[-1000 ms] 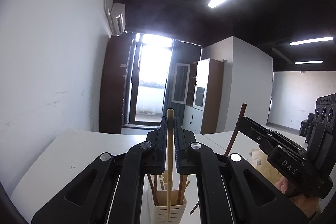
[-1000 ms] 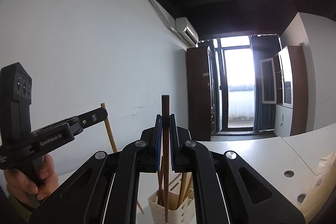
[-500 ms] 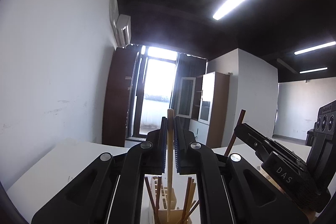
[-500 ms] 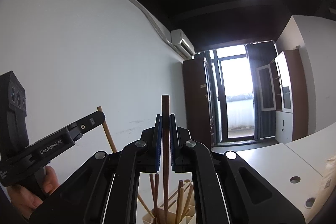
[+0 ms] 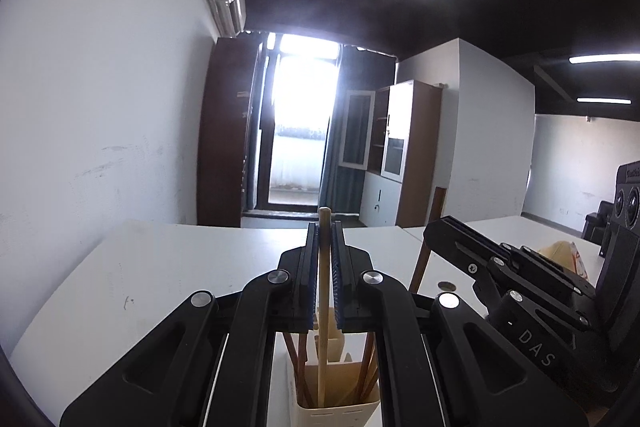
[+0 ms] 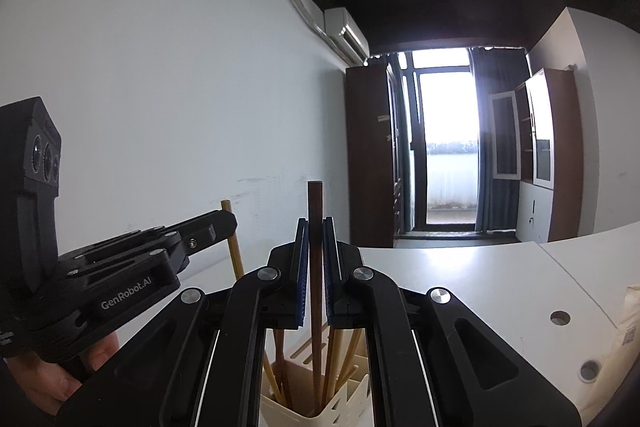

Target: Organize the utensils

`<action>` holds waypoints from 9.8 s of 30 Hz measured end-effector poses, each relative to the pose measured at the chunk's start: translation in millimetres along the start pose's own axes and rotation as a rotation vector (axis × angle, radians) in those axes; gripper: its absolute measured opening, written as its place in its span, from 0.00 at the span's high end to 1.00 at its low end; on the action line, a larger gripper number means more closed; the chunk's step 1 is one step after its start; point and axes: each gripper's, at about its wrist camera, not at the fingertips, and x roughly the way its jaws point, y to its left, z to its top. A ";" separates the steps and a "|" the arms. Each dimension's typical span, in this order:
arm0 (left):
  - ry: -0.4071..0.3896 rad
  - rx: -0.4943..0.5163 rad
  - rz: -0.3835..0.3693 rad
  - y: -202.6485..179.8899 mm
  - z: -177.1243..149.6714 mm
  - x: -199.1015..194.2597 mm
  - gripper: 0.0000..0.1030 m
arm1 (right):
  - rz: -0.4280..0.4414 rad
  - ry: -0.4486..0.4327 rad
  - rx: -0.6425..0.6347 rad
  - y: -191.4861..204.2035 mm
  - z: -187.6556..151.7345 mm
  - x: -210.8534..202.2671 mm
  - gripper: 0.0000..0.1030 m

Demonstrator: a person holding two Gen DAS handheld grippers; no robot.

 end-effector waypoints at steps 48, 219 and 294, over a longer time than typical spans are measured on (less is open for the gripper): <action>0.183 0.058 0.006 6.8 -16.9 23.6 0.93 | -0.054 0.281 -0.059 -4.8 -44.3 26.0 0.92; 0.605 0.097 0.061 27.1 -160.9 -4.8 0.95 | 0.012 0.601 0.048 7.0 -149.8 -3.3 0.93; -0.052 0.030 -0.007 6.8 35.1 -64.5 0.96 | 0.044 -0.233 0.069 7.5 23.1 -43.0 0.93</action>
